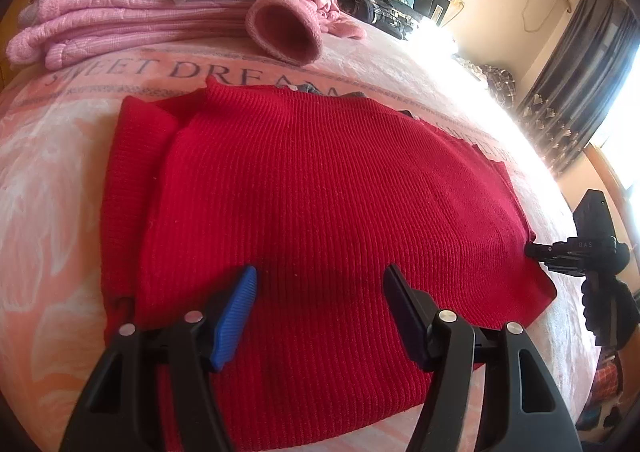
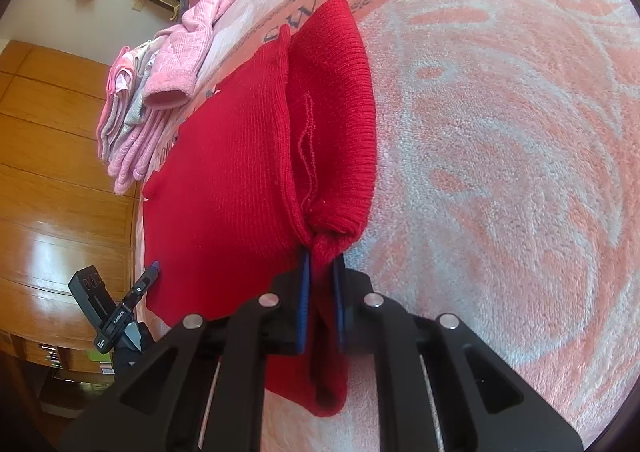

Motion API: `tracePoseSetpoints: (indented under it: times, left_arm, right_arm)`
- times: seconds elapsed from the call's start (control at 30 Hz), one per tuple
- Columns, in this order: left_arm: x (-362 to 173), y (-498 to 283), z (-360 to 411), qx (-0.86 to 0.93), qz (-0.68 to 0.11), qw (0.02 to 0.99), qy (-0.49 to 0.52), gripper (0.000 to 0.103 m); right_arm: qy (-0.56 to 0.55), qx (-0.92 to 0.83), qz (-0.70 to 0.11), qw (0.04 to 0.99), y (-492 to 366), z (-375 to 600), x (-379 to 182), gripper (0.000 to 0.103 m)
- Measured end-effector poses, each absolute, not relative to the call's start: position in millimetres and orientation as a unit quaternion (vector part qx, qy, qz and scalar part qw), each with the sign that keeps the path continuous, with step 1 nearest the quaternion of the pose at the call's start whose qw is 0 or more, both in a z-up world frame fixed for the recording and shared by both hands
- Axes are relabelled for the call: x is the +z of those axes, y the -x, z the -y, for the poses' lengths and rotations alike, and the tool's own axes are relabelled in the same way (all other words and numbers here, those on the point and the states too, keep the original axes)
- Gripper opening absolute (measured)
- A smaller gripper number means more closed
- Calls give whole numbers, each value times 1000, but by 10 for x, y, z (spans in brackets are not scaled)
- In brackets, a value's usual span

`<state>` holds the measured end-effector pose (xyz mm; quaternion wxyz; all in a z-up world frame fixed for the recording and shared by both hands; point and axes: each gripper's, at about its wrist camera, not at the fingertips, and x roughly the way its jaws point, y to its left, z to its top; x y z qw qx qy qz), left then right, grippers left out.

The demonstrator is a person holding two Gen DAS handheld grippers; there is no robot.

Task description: Fold small clothes

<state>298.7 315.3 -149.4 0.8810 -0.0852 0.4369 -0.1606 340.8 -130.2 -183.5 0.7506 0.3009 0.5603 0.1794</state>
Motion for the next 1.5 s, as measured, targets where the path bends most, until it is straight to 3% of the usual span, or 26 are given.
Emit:
tracePoseSetpoints:
  times: [0.27,0.53,0.83,1.03,1.3,1.5]
  left_arm:
    - [-1408,-2971,-3326,-179,-439,870,136,68]
    - [-1442,-2914,-3536,-190,-439,864,154,68]
    - [-1494,-2888,-3711,-202,-437,859,176,68]
    - [-1506,-2885,-3749,-206,-439,855,184,68]
    - [-1313,-2863,-3927,-206,-432,842,250,68]
    - [-1261,-2916,-3942,-214,-431,829,287,68]
  right_arm:
    - [-282,174,-554,764,-3414,1097,-1320,8]
    - [-179,219,-553,783,-3638,-3,-605,6]
    - [-130,252,-593,753,-3737,-1150,-994,5]
    - [-141,277,-594,742,-3578,-1186,-1032,20]
    - [-3,283,-557,781,-2913,-1145,-826,52]
    - [107,299,-533,784,-2678,-1485,-1011,60]
